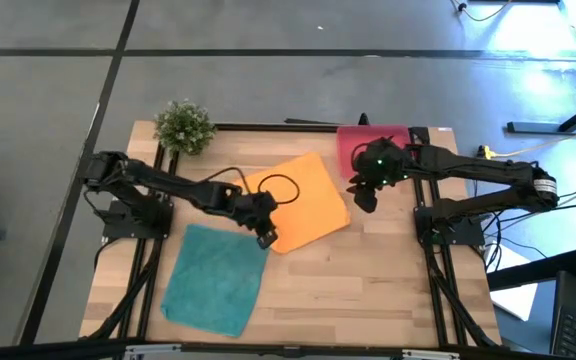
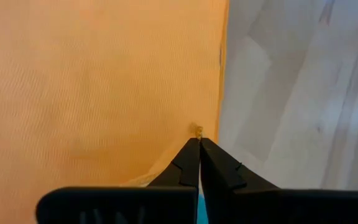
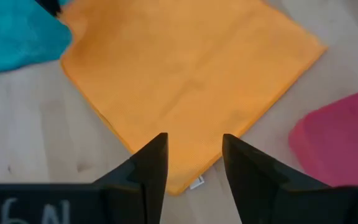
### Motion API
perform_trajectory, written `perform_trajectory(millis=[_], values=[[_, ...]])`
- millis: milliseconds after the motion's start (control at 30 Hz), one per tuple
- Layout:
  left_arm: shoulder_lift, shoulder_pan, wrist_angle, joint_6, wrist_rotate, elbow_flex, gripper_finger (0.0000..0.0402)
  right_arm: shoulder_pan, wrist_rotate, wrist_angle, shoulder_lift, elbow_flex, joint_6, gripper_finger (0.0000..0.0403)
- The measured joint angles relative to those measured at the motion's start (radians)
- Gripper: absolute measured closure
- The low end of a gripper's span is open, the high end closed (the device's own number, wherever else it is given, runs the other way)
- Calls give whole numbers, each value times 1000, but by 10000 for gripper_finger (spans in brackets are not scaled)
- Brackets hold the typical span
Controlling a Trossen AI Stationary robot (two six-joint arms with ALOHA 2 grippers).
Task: Roll microfiber towels into tight, uniform cylinder then place into a basket
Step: Fold the orange microfiber towel
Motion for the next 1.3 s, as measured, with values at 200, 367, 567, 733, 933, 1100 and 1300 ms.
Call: perform_trajectory(millis=[200, 367, 567, 733, 933, 1100, 1300], values=[[98, 73, 3, 137, 41, 121, 401, 0, 0, -3, -58, 0, 2, 249], [135, 119, 6, 228, 41, 203, 402, 0, 0, -27, -114, 0, 1, 249], [227, 148, 40, 292, 43, 301, 402, 0, 0, -56, -172, 0, 0, 249], [330, 152, 44, 365, 70, 424, 401, 0, 1, -76, -205, 0, 1, 249], [447, 154, 46, 457, 90, 592, 402, 0, 9, -105, -234, 0, 2, 249], [533, 152, 45, 514, 97, 698, 402, 1, 14, -133, -252, 0, 2, 249], [591, 154, 44, 560, 97, 765, 402, 0, 25, -150, -260, 0, 5, 249]])
